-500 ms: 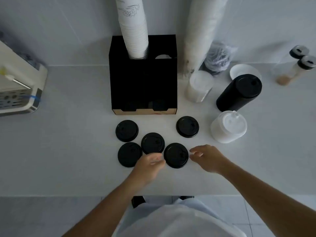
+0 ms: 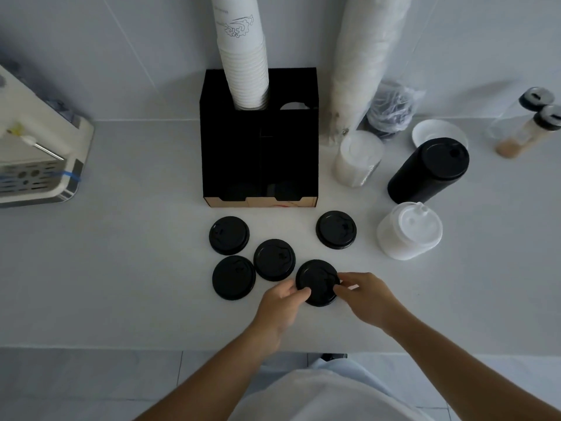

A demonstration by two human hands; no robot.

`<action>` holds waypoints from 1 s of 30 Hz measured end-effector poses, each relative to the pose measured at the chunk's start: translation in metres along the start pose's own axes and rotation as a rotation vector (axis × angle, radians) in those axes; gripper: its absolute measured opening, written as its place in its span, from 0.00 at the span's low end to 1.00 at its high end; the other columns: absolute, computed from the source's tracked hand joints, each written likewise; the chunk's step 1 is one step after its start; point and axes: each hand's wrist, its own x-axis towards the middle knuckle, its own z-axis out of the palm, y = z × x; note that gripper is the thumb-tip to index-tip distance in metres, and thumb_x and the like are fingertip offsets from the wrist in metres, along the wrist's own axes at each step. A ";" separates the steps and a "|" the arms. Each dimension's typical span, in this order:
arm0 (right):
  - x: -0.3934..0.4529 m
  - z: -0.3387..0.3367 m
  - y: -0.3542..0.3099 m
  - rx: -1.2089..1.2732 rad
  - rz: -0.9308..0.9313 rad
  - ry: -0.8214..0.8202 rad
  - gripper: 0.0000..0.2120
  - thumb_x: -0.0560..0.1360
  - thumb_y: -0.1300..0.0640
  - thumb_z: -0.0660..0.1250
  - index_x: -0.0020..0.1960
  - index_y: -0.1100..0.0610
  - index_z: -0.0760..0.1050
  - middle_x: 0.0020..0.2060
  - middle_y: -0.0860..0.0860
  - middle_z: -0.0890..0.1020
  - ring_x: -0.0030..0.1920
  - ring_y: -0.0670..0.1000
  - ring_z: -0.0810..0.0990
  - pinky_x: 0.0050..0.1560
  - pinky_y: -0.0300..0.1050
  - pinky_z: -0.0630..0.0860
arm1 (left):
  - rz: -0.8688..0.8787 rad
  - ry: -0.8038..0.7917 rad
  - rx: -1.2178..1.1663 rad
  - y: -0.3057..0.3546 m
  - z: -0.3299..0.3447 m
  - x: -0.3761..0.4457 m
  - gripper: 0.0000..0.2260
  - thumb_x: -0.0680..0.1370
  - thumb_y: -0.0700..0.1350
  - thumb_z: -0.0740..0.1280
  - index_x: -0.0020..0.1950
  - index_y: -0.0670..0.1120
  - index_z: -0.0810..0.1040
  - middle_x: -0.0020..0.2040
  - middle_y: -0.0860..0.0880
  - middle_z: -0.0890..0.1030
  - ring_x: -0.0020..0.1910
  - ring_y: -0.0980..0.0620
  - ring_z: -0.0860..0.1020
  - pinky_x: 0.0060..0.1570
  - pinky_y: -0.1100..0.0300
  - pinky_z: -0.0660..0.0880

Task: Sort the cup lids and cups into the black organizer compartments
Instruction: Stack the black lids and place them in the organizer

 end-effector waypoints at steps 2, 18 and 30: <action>-0.003 0.000 -0.001 0.003 -0.028 0.021 0.11 0.77 0.52 0.64 0.56 0.49 0.83 0.48 0.47 0.84 0.47 0.49 0.82 0.44 0.43 0.75 | -0.008 -0.002 -0.037 -0.002 0.002 -0.002 0.10 0.77 0.42 0.66 0.39 0.50 0.83 0.25 0.60 0.74 0.33 0.60 0.73 0.49 0.62 0.71; 0.027 0.022 -0.069 0.087 -0.081 -0.035 0.13 0.77 0.52 0.66 0.60 0.50 0.81 0.41 0.45 0.84 0.45 0.49 0.84 0.35 0.36 0.74 | 0.083 0.288 -0.047 0.001 -0.044 0.007 0.20 0.76 0.47 0.67 0.66 0.42 0.75 0.45 0.48 0.80 0.47 0.54 0.78 0.54 0.59 0.75; 0.041 0.031 -0.080 0.009 -0.151 -0.029 0.12 0.78 0.55 0.64 0.60 0.50 0.81 0.46 0.47 0.85 0.42 0.46 0.83 0.38 0.37 0.74 | 0.072 0.291 0.080 0.017 -0.048 0.012 0.10 0.71 0.52 0.66 0.49 0.49 0.79 0.43 0.41 0.80 0.42 0.47 0.77 0.44 0.58 0.71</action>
